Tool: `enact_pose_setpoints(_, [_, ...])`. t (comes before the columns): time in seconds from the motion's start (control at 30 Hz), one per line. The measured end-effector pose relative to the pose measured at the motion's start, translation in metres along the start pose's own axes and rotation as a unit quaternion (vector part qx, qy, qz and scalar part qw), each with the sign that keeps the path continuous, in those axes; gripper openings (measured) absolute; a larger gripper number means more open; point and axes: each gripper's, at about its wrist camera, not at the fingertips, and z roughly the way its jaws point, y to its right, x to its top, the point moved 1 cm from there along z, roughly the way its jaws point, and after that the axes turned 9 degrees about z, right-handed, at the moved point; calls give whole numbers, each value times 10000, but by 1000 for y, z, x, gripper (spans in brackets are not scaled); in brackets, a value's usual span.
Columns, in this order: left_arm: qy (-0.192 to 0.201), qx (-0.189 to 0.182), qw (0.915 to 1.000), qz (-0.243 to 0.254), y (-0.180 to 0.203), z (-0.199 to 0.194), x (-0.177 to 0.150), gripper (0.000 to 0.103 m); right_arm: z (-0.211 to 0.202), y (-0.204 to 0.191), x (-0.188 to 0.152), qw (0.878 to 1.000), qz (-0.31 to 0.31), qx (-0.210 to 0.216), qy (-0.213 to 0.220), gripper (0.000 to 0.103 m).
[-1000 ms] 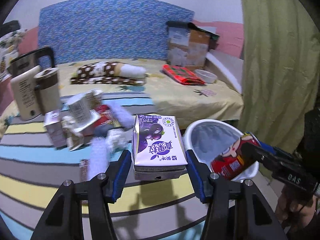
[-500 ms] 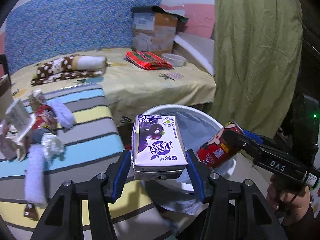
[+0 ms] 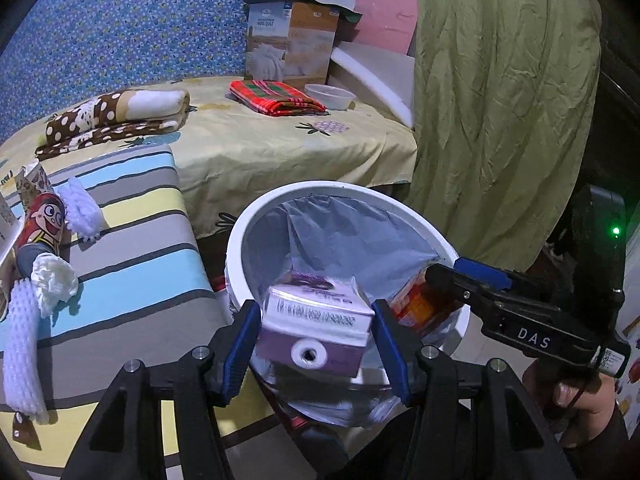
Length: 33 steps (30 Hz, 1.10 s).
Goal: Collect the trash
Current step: 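Carry the can and carton over the white bin and open both tools, then move both tools back to the table toward the foam net and snack bar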
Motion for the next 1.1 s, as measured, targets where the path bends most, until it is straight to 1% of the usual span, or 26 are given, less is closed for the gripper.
enact_pose_setpoints(0.27, [53, 133, 9997, -198, -7, -6, -3, 57, -6, -6, -1, 9999, -40, 65, 83, 64])
enact_pose_setpoints(0.33, [81, 178, 9995, -268, -11, -11, -4, 57, -10, -10, -1, 9998, -48, 138, 139, 67])
enact_pose_setpoints(0.43, [163, 275, 9988, -364, -16, -22, -9, 57, -17, -19, -5, 9994, -109, 273, 193, 67])
enact_pose_setpoints(0.8, [269, 879, 9936, -663, -40, -71, -45, 57, -18, -66, -30, 9948, -547, 829, -228, 67])
enact_pose_setpoints(1.1, [265, 1397, 9860, -875, -66, -108, -78, 57, -21, -94, -42, 9900, -696, 1168, -374, 67])
